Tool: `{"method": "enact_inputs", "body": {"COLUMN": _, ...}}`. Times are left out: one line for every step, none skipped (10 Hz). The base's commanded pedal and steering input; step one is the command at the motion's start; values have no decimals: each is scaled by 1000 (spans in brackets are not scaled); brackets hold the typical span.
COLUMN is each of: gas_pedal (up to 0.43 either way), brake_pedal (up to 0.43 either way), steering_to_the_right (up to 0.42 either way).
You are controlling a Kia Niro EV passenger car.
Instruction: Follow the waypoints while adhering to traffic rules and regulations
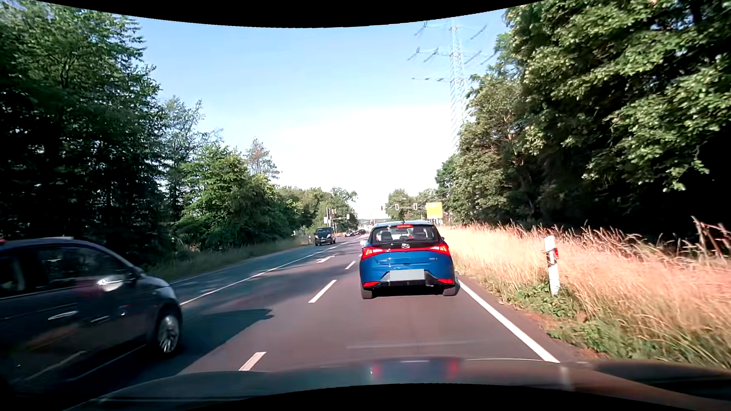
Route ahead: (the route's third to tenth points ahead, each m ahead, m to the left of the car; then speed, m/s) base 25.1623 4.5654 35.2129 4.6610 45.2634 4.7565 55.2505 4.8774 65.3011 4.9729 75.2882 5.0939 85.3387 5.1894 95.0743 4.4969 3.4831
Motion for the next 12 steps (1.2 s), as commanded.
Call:
{"method": "enact_inputs", "body": {"gas_pedal": 0, "brake_pedal": 207, "steering_to_the_right": 5}}
{"method": "enact_inputs", "body": {"gas_pedal": 0, "brake_pedal": 207, "steering_to_the_right": 4}}
{"method": "enact_inputs", "body": {"gas_pedal": 0, "brake_pedal": 207, "steering_to_the_right": 4}}
{"method": "enact_inputs", "body": {"gas_pedal": 0, "brake_pedal": 207, "steering_to_the_right": 4}}
{"method": "enact_inputs", "body": {"gas_pedal": 0, "brake_pedal": 201, "steering_to_the_right": 4}}
{"method": "enact_inputs", "body": {"gas_pedal": 0, "brake_pedal": 201, "steering_to_the_right": 4}}
{"method": "enact_inputs", "body": {"gas_pedal": 0, "brake_pedal": 201, "steering_to_the_right": 4}}
{"method": "enact_inputs", "body": {"gas_pedal": 0, "brake_pedal": 201, "steering_to_the_right": 4}}
{"method": "enact_inputs", "body": {"gas_pedal": 0, "brake_pedal": 201, "steering_to_the_right": 4}}
{"method": "enact_inputs", "body": {"gas_pedal": 0, "brake_pedal": 195, "steering_to_the_right": 4}}
{"method": "enact_inputs", "body": {"gas_pedal": 0, "brake_pedal": 195, "steering_to_the_right": 4}}
{"method": "enact_inputs", "body": {"gas_pedal": 0, "brake_pedal": 195, "steering_to_the_right": 4}}
